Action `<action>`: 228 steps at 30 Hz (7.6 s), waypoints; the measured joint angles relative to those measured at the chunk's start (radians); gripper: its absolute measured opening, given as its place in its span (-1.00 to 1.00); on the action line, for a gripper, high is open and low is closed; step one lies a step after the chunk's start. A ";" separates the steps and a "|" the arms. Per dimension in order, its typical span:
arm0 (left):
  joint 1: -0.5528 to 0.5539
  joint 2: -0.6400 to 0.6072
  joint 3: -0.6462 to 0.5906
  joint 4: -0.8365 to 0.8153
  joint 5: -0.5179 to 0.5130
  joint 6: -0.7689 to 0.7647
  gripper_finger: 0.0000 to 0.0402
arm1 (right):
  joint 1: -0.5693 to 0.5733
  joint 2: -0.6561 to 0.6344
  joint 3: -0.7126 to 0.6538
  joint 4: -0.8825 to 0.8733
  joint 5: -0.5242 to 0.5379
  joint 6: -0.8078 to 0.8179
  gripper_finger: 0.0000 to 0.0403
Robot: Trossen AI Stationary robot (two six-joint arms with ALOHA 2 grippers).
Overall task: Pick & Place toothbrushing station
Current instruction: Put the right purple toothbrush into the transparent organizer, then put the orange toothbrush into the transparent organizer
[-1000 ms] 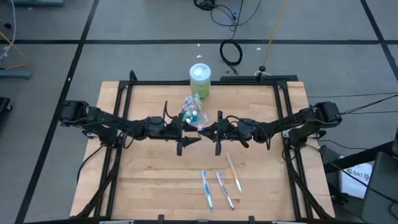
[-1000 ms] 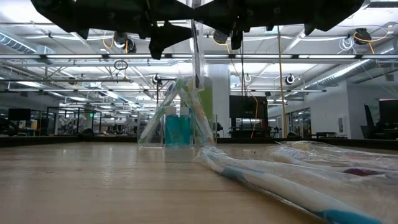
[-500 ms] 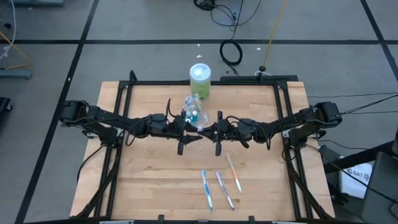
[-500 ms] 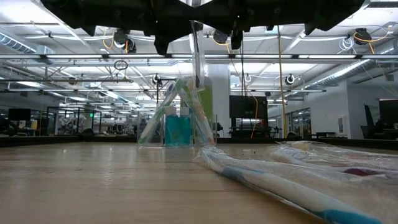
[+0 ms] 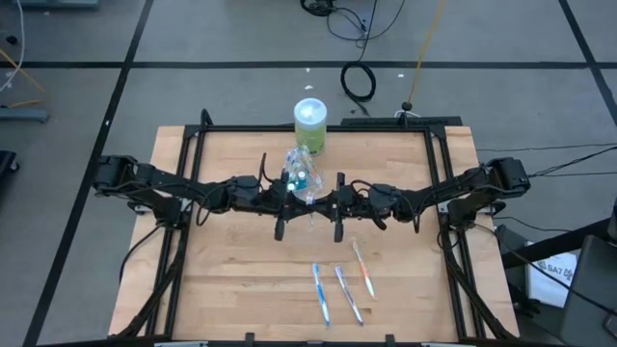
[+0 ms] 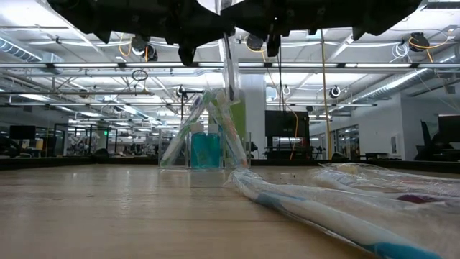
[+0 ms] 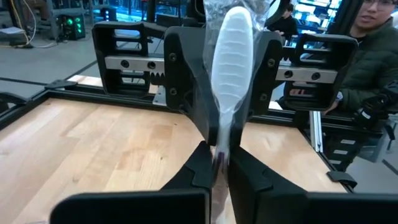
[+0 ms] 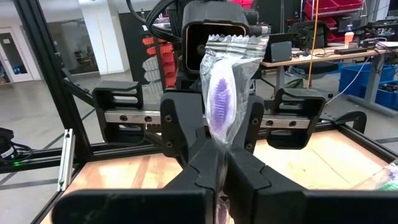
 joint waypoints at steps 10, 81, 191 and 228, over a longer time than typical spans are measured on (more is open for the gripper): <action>0.000 0.000 0.000 -0.036 -0.028 -0.017 -0.92 | 0.000 0.000 -0.001 -0.063 0.005 -0.011 -0.59; 0.166 -0.103 -0.001 -0.582 -0.503 -0.257 -0.01 | 0.000 -0.079 0.000 -0.386 0.108 -0.007 -0.15; -0.082 -0.230 -0.001 -0.474 -0.103 0.062 -0.05 | -0.027 0.056 -0.002 0.392 0.129 -0.341 -0.95; -0.080 -0.230 -0.001 -0.449 -0.104 0.136 -0.05 | -0.340 0.574 0.150 0.719 -0.048 -0.189 -0.96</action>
